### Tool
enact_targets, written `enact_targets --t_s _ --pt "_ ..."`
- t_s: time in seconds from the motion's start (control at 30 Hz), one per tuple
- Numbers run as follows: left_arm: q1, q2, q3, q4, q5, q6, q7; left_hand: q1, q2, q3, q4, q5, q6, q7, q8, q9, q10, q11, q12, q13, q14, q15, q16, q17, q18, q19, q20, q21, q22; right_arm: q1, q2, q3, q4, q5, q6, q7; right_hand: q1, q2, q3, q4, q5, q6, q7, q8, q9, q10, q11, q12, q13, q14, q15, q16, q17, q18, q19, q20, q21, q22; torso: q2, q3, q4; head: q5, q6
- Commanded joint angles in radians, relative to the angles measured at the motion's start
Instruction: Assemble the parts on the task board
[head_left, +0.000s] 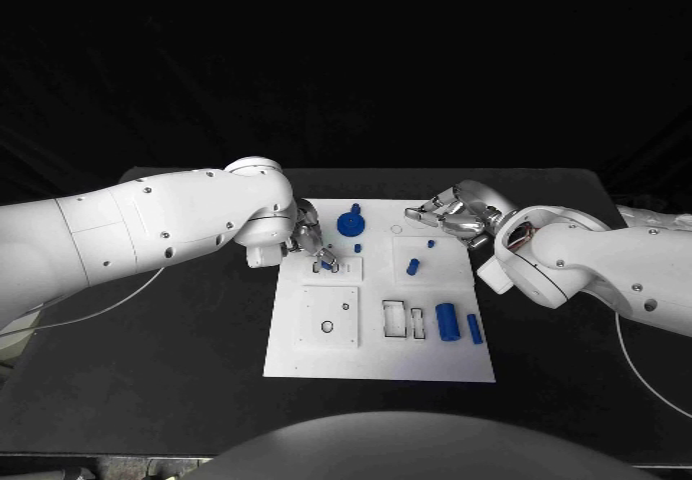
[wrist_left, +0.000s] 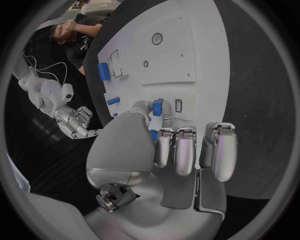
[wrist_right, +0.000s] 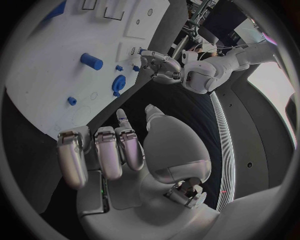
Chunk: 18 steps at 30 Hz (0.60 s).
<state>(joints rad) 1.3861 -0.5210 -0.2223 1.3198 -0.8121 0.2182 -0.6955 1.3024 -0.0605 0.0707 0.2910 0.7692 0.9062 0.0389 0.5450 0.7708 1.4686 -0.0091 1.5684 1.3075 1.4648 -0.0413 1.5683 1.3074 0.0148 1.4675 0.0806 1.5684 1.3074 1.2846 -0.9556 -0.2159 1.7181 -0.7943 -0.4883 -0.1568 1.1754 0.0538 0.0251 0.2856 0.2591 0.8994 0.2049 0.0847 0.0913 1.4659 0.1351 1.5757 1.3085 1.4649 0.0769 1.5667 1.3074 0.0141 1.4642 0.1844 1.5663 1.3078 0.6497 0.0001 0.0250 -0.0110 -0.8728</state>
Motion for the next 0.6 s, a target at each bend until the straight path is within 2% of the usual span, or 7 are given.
enact_targets --t_s 0.03,0.4,0.6 --pt "-0.001 0.012 0.0 -0.006 0.003 0.027 -0.061 -0.007 0.001 0.009 0.0 -0.007 0.007 -0.001 -0.006 -0.001 0.102 -0.005 0.002 0.263 0.106 -0.006 0.003 0.263 -0.015 0.103 -0.005 0.002 0.263 -0.001 0.001 0.0 0.0 -0.007 0.01 0.006 -0.002 0.008 -0.006 0.001 -0.001 -0.001 0.003 0.004 0.002 0.105 0.005 -0.005 0.262 0.106 0.007 0.004 0.263 -0.014 0.107 0.006 0.004 0.263 0.0 -0.0003 -0.0011 -0.001 0.0" --pt "-0.011 0.037 -0.001 -0.021 -0.062 0.017 -0.074 -0.004 0.002 0.012 -0.001 -0.011 0.007 -0.001 -0.008 0.0 0.102 -0.006 0.002 0.263 0.106 -0.006 0.003 0.263 -0.015 0.103 -0.005 0.002 0.263 -0.001 0.002 0.0 0.001 -0.004 0.011 0.008 -0.002 0.009 -0.006 0.001 -0.001 -0.002 0.003 0.004 0.002 0.105 0.005 -0.005 0.262 0.106 0.007 0.004 0.263 -0.014 0.107 0.006 0.004 0.263 0.001 -0.0002 0.0006 -0.002 0.0" --pt "-0.015 0.045 -0.001 -0.029 -0.085 0.009 -0.077 -0.002 0.003 0.014 0.0 -0.025 0.006 0.0 -0.011 0.003 0.102 -0.005 0.002 0.263 0.106 -0.006 0.003 0.263 -0.015 0.103 -0.005 0.002 0.263 -0.001 0.002 0.0 0.002 -0.003 0.012 0.008 -0.002 0.009 -0.006 0.001 -0.001 -0.002 0.003 0.004 0.002 0.105 0.005 -0.005 0.262 0.106 0.007 0.004 0.263 -0.014 0.107 0.006 0.004 0.263 0.001 -0.0007 0.0005 0.0 0.0"
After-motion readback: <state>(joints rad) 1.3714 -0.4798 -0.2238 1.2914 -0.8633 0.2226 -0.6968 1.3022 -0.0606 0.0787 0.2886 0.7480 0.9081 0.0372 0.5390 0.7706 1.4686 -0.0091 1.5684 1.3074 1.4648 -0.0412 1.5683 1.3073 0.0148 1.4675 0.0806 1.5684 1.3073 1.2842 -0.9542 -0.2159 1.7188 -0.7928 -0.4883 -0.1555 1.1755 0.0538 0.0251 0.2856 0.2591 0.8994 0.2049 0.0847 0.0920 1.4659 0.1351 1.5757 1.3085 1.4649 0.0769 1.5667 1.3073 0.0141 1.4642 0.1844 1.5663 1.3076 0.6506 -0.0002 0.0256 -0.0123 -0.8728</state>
